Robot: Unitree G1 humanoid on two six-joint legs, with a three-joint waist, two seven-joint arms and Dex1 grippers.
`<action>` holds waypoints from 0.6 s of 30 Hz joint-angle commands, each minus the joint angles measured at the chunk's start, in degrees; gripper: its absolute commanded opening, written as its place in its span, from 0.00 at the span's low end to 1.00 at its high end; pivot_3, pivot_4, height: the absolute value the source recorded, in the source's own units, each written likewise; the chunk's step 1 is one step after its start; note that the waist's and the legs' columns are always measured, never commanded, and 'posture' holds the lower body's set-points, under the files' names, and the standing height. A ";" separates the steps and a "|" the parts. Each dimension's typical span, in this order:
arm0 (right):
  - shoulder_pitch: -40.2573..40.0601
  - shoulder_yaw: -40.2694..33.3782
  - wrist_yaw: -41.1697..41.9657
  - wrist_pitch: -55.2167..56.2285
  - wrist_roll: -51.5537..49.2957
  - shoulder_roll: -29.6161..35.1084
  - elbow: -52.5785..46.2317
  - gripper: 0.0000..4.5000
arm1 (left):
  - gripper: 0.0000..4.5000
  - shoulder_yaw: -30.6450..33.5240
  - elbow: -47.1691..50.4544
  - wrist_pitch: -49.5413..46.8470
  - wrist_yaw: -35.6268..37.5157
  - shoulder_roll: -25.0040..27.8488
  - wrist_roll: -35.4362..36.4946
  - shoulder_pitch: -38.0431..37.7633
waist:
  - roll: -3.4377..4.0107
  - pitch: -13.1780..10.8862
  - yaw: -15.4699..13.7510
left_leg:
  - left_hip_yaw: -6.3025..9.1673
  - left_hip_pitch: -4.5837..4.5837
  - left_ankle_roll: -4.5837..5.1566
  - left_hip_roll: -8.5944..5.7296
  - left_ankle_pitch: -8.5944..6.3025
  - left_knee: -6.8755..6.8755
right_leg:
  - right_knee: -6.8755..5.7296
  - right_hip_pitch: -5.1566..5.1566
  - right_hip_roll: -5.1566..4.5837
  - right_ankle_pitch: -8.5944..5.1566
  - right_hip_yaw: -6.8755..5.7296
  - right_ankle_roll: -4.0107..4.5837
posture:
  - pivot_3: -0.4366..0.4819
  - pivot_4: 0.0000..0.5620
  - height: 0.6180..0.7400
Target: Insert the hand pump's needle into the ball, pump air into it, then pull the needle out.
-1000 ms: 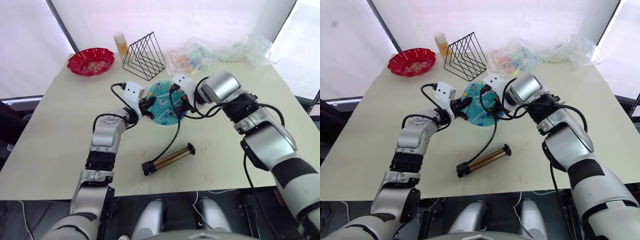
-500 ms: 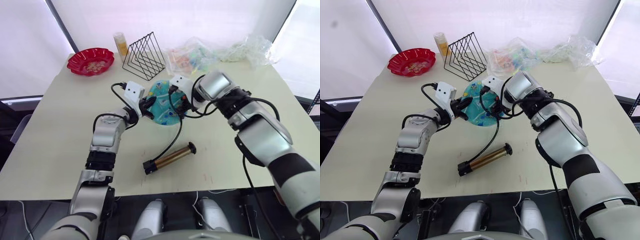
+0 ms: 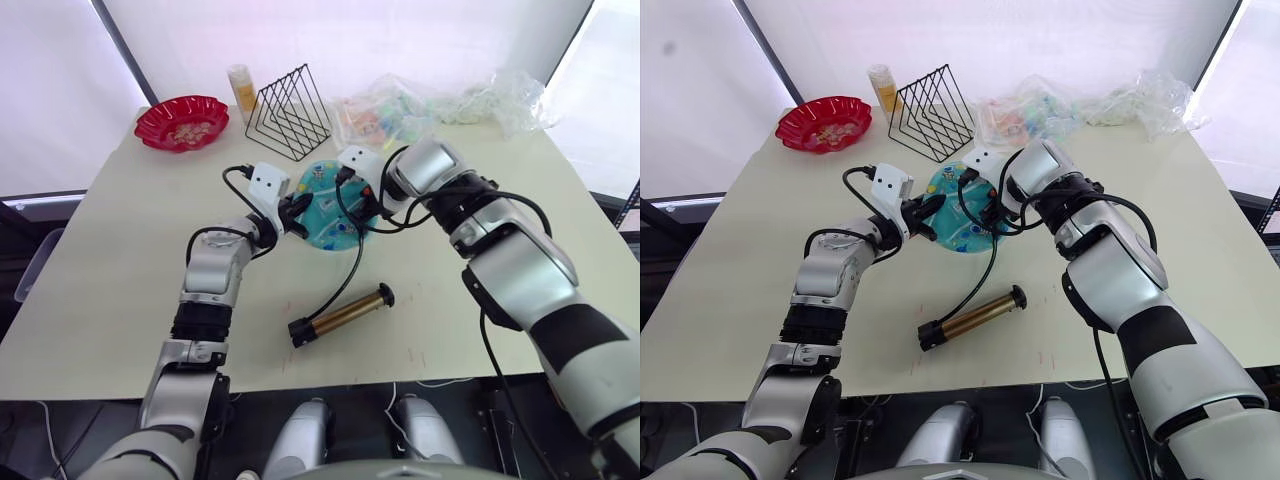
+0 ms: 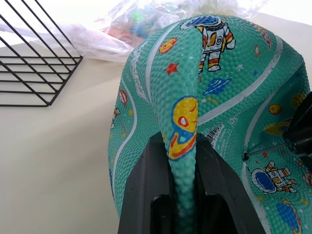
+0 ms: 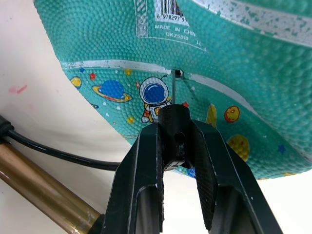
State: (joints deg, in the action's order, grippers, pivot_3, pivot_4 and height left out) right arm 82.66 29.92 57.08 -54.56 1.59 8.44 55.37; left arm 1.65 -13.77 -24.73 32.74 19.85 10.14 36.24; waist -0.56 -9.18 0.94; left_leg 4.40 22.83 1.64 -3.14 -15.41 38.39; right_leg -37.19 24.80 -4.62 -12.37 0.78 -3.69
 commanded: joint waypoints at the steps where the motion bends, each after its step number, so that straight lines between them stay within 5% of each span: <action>1: 1.62 -1.12 0.03 0.95 1.45 -0.32 0.43 0.07 | 0.00 -2.04 0.38 -0.77 0.80 -0.28 -0.43 -0.69 | 0.00 0.00 0.01 | 0.00 0.00 0.00 0.00 0.00 0.00 | 0.00 0.00 0.00 0.00 0.00 0.00 | 0.48 0.27 1.00; 18: 2.07 -4.19 0.73 1.82 2.90 -1.85 1.58 0.07 | 0.00 -2.19 1.19 -1.33 0.89 -0.51 -0.57 -1.36 | 0.01 0.01 0.20 | 0.00 0.00 -0.01 0.00 0.01 0.00 | -0.06 0.01 0.00 0.00 0.01 0.00 | 0.48 0.27 1.00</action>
State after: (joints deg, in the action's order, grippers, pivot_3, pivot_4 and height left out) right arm 82.66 26.93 57.41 -53.48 4.30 7.12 57.84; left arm 1.68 -13.09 -25.06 32.68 19.88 9.64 35.87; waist -0.55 -9.18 1.14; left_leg 4.40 22.83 1.63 -3.15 -15.40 38.39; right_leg -37.25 24.81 -4.62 -12.38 0.79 -3.69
